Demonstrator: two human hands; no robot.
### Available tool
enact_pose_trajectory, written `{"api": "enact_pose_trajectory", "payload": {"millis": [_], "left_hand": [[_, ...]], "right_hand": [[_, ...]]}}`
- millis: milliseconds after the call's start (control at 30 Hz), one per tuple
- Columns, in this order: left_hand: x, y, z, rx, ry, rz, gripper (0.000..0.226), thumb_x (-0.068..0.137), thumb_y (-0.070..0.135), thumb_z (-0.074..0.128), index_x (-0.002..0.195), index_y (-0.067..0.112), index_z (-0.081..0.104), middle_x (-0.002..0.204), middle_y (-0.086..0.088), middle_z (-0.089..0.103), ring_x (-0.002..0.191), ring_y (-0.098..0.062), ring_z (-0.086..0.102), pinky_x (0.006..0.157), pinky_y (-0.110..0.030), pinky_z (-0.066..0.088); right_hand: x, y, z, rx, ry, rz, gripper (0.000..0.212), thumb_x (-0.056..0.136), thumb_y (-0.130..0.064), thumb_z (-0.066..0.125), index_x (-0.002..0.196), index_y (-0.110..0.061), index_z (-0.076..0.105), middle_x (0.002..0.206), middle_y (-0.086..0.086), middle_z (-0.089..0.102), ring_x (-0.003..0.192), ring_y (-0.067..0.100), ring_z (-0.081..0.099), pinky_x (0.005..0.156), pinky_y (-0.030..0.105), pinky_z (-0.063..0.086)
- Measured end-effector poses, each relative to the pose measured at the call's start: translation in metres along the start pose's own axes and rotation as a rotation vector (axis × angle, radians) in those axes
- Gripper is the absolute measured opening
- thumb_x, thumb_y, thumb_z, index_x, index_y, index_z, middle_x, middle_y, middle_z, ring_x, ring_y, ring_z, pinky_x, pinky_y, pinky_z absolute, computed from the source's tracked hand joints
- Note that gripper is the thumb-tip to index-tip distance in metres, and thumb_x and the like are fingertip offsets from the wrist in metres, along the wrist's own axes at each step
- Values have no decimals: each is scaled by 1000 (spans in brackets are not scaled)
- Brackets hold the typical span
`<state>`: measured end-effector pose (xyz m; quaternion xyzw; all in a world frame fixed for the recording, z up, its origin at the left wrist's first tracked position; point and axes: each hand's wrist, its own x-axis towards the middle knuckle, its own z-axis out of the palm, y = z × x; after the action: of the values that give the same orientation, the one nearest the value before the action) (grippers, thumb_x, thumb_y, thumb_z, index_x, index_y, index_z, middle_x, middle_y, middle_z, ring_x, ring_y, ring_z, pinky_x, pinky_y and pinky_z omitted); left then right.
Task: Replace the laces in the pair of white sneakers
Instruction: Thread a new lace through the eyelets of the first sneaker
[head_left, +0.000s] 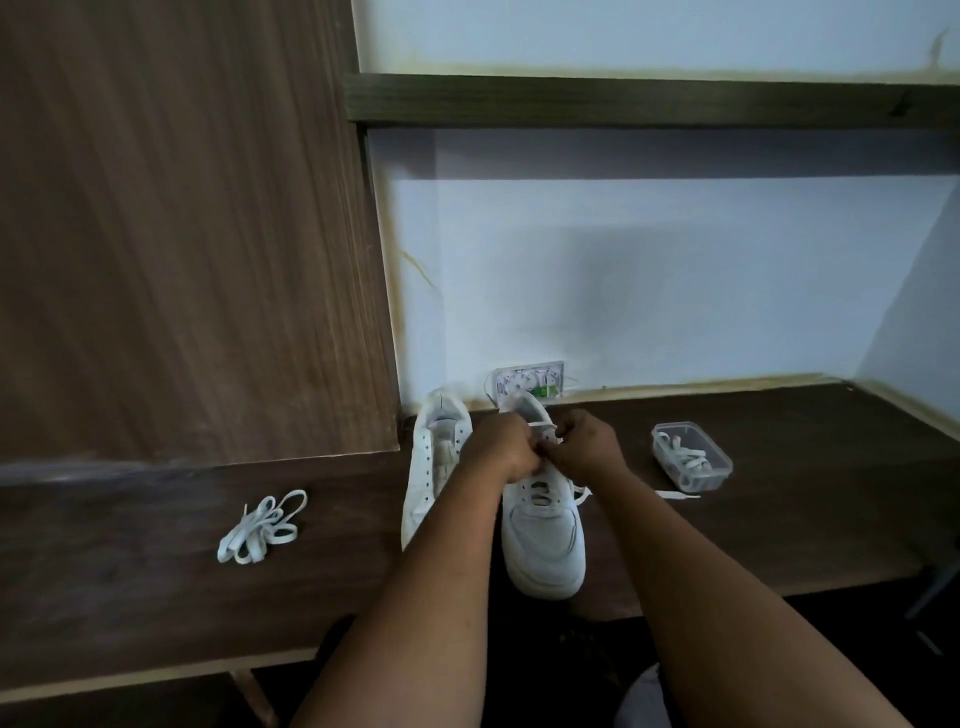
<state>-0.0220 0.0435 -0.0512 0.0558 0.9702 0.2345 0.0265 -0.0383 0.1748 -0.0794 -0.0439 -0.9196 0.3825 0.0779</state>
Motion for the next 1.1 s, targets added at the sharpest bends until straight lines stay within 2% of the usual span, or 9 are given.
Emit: {"api": "enact_pose_trajectory", "payload": {"millis": [167,267,400,533,633,733,867,1000,1100], "left_hand": [[11,3,25,68,-52,-118,35,91,19,56,125,20,61,119,-7,64,106,-25,62,85,-33,52],[13,1,33,-44,-15,-66,35,89,19,56,123,23,64,117,-3,66,106,-22,63,86,-31,51],[6,-3,21,-1014,-17,-362,20,87,16,47,76,9,63,59,-2,59,39,-8,47,38,-17,31],[2,-14,-8,-1705,-21,-469,22,84,18,43,64,11,48,38,7,35,28,-7,16,32,-13,10],[-5,-13,-37,-1840,147,-385,22,83,21,51,63,13,46,36,5,35,29,-7,15,32,-15,8],[-13,-14,-70,-1843,268,-278,25,83,24,57,63,13,48,38,9,30,29,-7,15,31,-16,10],[-21,-22,-94,-1912,422,-205,33,86,20,60,58,18,42,38,10,30,25,-6,16,27,-18,11],[-22,-23,-98,-1901,530,-135,25,87,18,62,65,18,51,60,9,41,29,-6,20,29,-17,13],[-27,-9,-101,-1925,528,-30,17,85,18,66,70,20,57,54,12,45,34,-4,24,32,-16,16]], "right_hand": [[2,0,-4,57,-9,48,30,75,-38,69,93,-15,58,89,4,65,80,21,63,67,27,50],[5,2,-7,99,-18,90,26,79,-29,65,99,-14,60,93,6,66,85,21,63,69,27,50],[8,5,-8,243,-41,168,24,80,-17,63,101,-11,57,81,12,69,62,24,63,58,31,55],[6,6,-7,238,-77,117,27,83,-17,67,106,-12,54,86,5,64,70,22,65,63,30,55],[4,6,-8,142,-64,49,29,84,-18,67,110,-13,54,92,1,58,80,16,58,63,21,44],[3,5,-7,172,-66,36,23,85,-11,64,105,-12,54,93,5,61,64,9,60,51,13,43],[2,4,-8,132,-72,-4,11,85,-10,61,90,-17,55,87,8,62,71,24,65,60,28,52],[-2,-5,-4,62,-147,-49,25,87,-3,47,86,-17,67,85,6,63,68,19,58,47,14,44],[-6,-11,-3,-79,-239,-96,27,85,1,48,92,-9,72,87,5,63,76,16,55,57,18,41]]}}
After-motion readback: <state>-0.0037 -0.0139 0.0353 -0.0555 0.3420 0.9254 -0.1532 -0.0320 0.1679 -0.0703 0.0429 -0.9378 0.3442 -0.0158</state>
